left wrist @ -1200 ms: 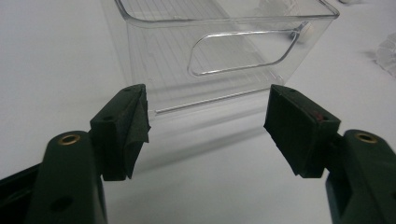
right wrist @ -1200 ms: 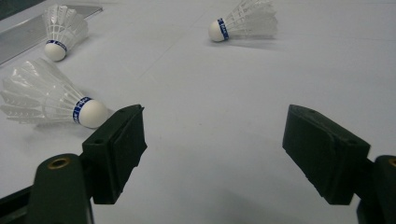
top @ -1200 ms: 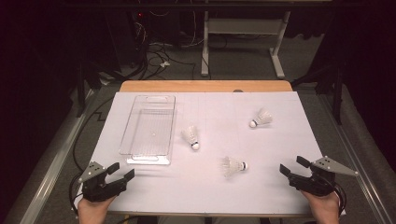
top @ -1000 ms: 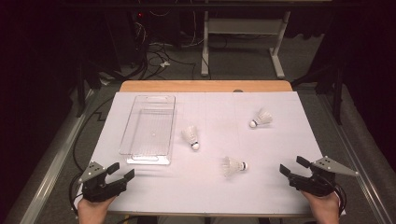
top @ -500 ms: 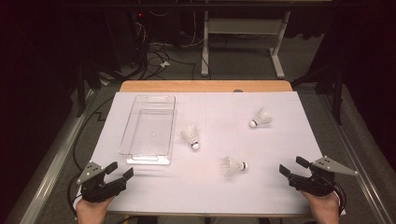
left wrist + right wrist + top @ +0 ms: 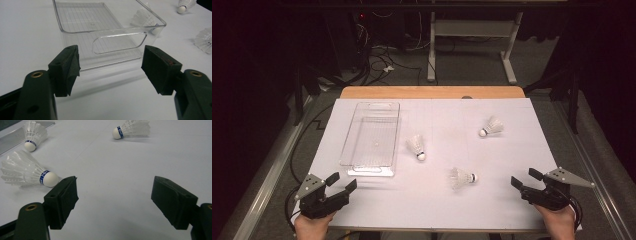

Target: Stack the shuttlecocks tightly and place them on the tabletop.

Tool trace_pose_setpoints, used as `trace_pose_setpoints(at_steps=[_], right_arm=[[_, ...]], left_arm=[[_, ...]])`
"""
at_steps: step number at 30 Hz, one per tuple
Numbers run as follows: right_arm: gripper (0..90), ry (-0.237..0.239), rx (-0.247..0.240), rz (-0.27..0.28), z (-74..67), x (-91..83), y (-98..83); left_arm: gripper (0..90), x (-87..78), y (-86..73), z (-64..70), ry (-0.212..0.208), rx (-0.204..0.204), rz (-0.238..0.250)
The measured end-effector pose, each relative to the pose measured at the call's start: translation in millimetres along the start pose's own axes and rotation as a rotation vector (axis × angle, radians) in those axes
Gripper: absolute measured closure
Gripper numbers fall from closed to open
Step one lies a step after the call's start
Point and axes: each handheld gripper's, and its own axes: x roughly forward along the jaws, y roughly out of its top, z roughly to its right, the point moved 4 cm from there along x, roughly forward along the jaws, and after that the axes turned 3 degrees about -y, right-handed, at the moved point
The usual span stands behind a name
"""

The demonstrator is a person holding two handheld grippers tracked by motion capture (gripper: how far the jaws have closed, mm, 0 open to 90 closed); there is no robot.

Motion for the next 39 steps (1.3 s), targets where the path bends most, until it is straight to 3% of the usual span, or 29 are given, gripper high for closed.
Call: trace_pose_setpoints(at_steps=[20,29,39], right_arm=[[21.5,-0.001,0.001,0.000,-0.4,0.0,-0.1],[21.7,-0.009,0.002,0.012,-0.2,-1.8,0.4],[21.8,-0.010,0.003,0.005,-0.1,-1.1,-0.3]], left_arm=[[34.7,3.4,6.0,20.0,-0.072,0.028,-0.025],[36.1,10.3,9.9,32.7,-0.103,0.065,-0.038],[36.2,21.0,8.9,47.4,-0.133,0.093,-0.095]])
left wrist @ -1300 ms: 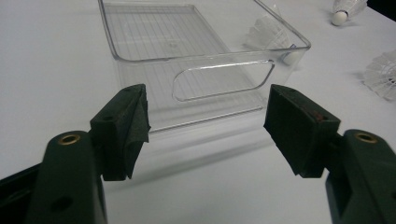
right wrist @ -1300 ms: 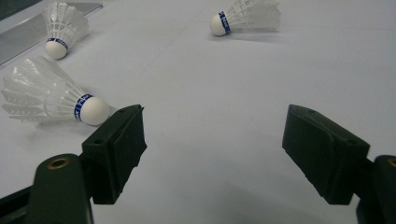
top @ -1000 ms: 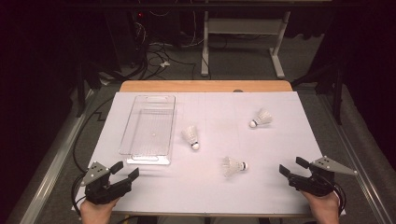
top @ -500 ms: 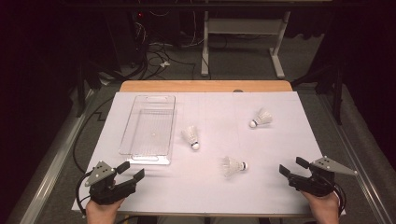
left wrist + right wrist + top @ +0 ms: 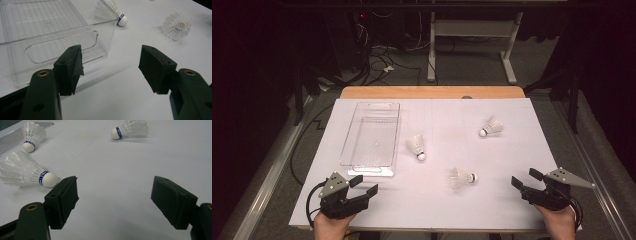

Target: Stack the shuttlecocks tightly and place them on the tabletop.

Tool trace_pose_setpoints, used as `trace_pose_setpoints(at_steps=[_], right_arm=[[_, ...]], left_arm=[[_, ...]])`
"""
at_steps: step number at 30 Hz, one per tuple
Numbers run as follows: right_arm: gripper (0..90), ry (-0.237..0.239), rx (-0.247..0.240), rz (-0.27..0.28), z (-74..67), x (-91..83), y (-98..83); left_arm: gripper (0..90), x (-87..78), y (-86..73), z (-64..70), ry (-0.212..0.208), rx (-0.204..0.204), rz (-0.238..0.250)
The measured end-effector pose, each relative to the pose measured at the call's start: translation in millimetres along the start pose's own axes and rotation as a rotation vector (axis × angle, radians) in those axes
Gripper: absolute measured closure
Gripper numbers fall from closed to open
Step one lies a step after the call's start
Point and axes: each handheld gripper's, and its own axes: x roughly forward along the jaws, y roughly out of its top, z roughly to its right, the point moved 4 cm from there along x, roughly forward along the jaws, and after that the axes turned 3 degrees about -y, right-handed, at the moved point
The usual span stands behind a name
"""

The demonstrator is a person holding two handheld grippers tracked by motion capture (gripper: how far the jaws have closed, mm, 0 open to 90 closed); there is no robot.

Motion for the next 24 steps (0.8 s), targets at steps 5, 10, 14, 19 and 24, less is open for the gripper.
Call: trace_pose_setpoints(at_steps=[5,10,14,19,24], right_arm=[[22.1,-0.002,0.001,-0.001,0.0,-0.1,-0.1],[22.3,-0.003,-0.003,0.006,-0.3,-0.8,0.5],[22.3,-0.001,-0.004,-0.001,-0.8,0.1,0.1],[22.3,0.000,-0.006,-0.006,-0.9,0.6,-0.2],[22.3,0.004,-0.009,-0.010,-1.2,1.3,-0.5]], left_arm=[[36.0,4.5,1.2,3.9,-0.008,0.006,-0.012],[35.3,11.9,1.5,9.2,-0.032,-0.002,-0.044],[34.9,16.2,2.3,12.0,-0.048,-0.014,-0.058],[34.2,20.9,3.6,16.5,-0.055,-0.001,-0.068],[34.1,25.9,6.0,20.9,-0.059,0.009,-0.069]])
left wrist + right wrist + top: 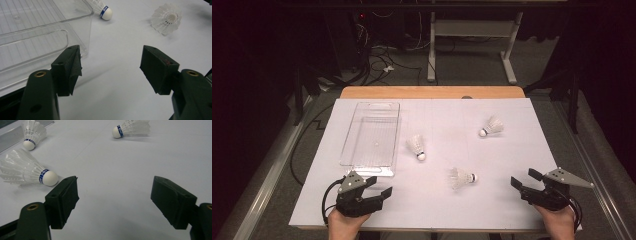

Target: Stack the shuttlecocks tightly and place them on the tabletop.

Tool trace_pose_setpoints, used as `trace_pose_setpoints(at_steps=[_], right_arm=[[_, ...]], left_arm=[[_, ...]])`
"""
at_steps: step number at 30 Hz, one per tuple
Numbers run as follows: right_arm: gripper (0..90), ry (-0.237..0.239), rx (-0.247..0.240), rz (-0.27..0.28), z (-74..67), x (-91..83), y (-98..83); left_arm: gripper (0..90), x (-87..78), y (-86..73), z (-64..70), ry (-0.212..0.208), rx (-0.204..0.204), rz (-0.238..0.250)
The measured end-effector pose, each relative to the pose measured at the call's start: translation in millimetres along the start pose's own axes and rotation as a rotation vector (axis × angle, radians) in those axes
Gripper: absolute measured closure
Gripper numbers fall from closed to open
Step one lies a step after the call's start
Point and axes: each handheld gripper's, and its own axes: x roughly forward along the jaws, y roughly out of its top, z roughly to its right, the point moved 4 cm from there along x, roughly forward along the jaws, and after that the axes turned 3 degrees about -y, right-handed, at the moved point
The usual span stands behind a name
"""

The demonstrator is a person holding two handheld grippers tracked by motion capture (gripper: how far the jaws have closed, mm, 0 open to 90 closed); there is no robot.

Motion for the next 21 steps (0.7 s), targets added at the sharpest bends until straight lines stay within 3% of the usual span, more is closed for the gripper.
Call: trace_pose_setpoints(at_steps=[12,21], right_arm=[[22.2,0.009,-0.003,-0.013,-0.7,2.4,-0.4],[22.0,0.011,0.000,-0.012,-0.3,2.6,-0.5]], left_arm=[[34.0,8.8,7.3,9.1,-0.037,0.008,0.007],[34.2,16.7,13.3,16.3,-0.048,0.037,0.003]])
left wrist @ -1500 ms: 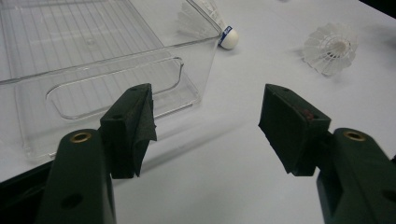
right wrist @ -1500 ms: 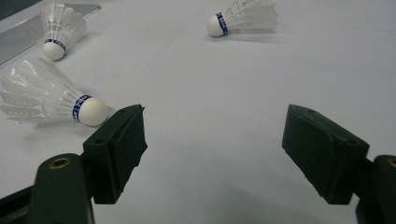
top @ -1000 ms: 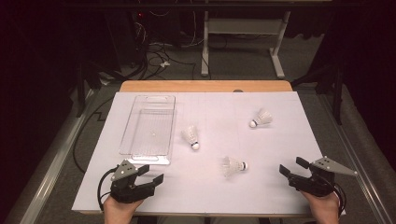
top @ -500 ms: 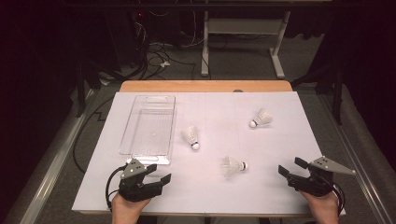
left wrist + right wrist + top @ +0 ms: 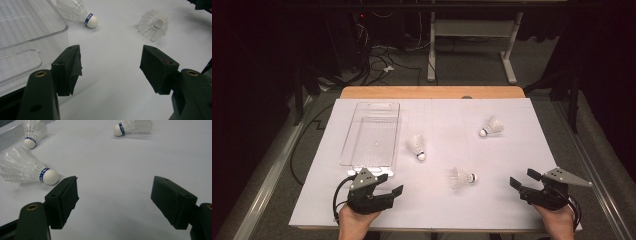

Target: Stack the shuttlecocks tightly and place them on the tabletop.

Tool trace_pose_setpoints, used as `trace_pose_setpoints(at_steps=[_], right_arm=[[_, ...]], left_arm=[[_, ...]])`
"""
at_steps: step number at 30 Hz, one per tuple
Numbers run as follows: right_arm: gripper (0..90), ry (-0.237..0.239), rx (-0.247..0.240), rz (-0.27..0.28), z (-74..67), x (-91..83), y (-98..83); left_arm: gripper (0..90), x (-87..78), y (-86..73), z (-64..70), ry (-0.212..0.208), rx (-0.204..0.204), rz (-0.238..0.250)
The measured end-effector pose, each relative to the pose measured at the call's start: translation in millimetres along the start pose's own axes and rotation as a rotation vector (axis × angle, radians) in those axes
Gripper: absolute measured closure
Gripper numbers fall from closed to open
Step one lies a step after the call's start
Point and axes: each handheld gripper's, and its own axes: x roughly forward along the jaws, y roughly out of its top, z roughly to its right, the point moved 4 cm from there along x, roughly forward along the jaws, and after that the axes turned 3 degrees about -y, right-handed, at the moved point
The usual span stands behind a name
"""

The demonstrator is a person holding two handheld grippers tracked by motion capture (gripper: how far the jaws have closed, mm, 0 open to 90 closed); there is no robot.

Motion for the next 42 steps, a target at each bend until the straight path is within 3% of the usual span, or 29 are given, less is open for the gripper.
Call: trace_pose_setpoints(at_steps=[22,35,42], right_arm=[[21.8,0.004,-0.001,-0.007,-0.3,1.1,-0.3],[21.9,0.007,-0.003,-0.009,-0.6,1.3,-0.4],[21.9,0.010,-0.003,-0.014,-0.9,2.0,-0.6]], left_arm=[[36.2,19.7,10.9,7.9,-0.038,0.006,-0.019],[36.7,29.6,19.1,10.6,-0.035,0.022,-0.024],[36.4,33.8,22.9,9.2,-0.043,0.006,-0.032]])
